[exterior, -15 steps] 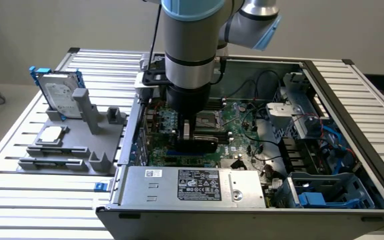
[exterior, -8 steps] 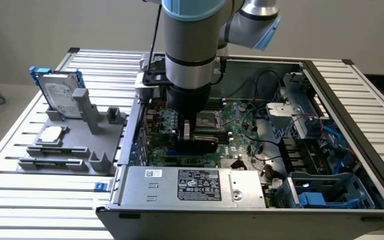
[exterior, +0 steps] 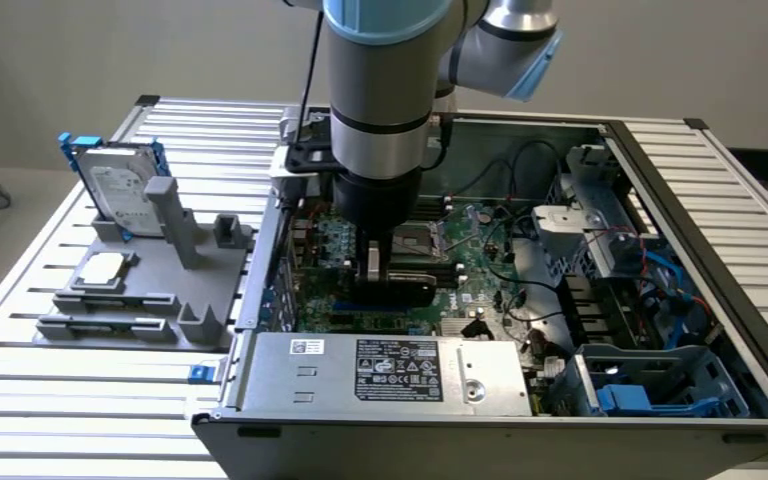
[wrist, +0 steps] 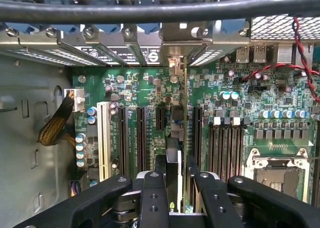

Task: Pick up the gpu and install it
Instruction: 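Insert the gpu into the slot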

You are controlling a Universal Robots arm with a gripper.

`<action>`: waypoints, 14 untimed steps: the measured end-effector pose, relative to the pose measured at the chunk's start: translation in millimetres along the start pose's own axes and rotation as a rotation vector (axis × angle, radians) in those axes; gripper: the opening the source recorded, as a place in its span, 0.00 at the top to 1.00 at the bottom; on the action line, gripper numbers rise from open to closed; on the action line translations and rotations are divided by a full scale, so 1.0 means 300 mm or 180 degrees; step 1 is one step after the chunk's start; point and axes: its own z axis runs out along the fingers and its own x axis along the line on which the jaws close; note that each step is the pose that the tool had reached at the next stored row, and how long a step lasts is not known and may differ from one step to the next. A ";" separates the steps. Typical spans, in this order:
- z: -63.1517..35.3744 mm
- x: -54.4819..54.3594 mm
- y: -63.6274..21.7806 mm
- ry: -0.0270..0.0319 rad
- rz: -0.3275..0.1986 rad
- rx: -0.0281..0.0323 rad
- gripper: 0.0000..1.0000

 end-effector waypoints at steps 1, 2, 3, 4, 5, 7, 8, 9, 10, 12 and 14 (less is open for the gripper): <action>0.004 0.000 0.000 -0.0003 0.0000 0.0002 0.74; 0.006 0.000 0.000 -0.0003 0.0000 0.0002 0.74; 0.007 0.000 0.000 -0.0001 0.0000 0.0001 0.74; 0.009 0.000 0.000 0.0000 0.0000 0.0001 0.74; 0.010 0.000 0.000 -0.0002 0.0000 0.0001 0.74; 0.013 0.000 0.000 -0.0001 0.0000 0.0001 0.74; 0.013 0.000 0.000 -0.0001 0.0000 0.0001 0.74; 0.013 0.000 0.000 -0.0002 0.0000 0.0001 0.74; 0.014 0.000 0.000 -0.0002 0.0000 0.0001 0.74; 0.013 0.000 0.000 -0.0002 0.0000 0.0001 0.74; 0.013 0.000 0.000 -0.0003 0.0000 0.0002 0.74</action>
